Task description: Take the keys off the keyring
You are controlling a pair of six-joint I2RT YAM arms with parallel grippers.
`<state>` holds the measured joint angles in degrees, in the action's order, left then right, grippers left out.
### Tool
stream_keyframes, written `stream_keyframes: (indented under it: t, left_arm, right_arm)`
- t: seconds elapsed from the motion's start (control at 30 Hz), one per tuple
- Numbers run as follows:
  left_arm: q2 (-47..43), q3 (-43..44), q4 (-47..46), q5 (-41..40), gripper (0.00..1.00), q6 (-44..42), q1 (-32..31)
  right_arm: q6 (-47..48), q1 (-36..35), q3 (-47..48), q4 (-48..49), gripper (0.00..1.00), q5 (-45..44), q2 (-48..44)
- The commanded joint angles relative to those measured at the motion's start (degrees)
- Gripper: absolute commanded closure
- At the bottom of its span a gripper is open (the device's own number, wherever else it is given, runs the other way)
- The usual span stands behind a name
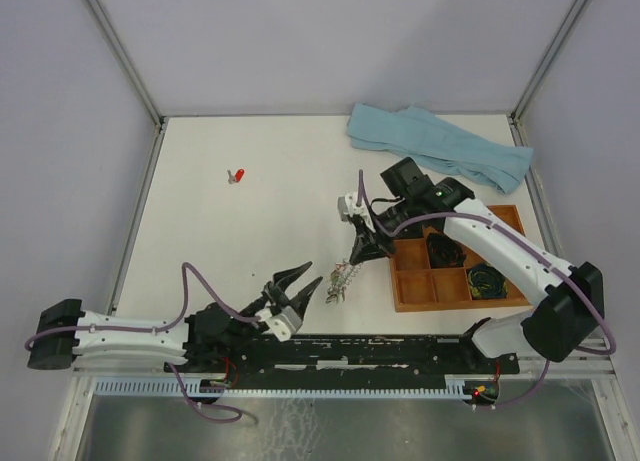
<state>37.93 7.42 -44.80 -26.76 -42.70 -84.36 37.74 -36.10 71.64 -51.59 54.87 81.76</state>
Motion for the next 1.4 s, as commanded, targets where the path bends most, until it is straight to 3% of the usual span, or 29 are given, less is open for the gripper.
stream_keyframes:
  t: [0.0, 0.2, 0.43, 0.73, 0.93, 1.13, 1.37]
  left_arm:
    - [-7.43, -2.56, -2.08, 5.33, 0.52, 15.59, -0.06]
    - [-12.4, -3.28, -1.69, 6.94, 0.51, 22.28, 0.0]
    - [-6.74, -0.45, -1.52, 9.19, 0.54, 24.99, 0.53]
    - [1.5, 0.67, -4.84, 24.63, 0.67, 31.77, 8.61]
    - [5.67, 1.2, -8.55, 29.12, 0.73, 32.98, 10.18]
    - [9.11, 2.11, -10.01, 30.3, 0.73, 33.53, 10.18]
    - [12.47, 3.65, -10.06, 24.33, 0.69, 29.52, 10.18]
  right_arm:
    - [24.43, -1.96, -2.49, -2.37, 0.99, -2.04, -8.17]
    - [44.59, -4.31, -1.8, -9.0, 0.99, -4.42, -8.64]
    - [62.02, -4.77, 2.52, -19.43, 0.99, -2.85, -4.63]
    - [66.23, -4.77, 0.61, -20.82, 0.99, -0.43, -5.23]
    - [66.37, -4.81, 0.11, -21.0, 0.99, 0.57, -4.99]
    - [66.3, -4.8, -0.25, -21.34, 0.99, 1.47, -4.85]
    - [66.94, -4.78, -0.42, -22.55, 0.99, 2.68, -4.84]
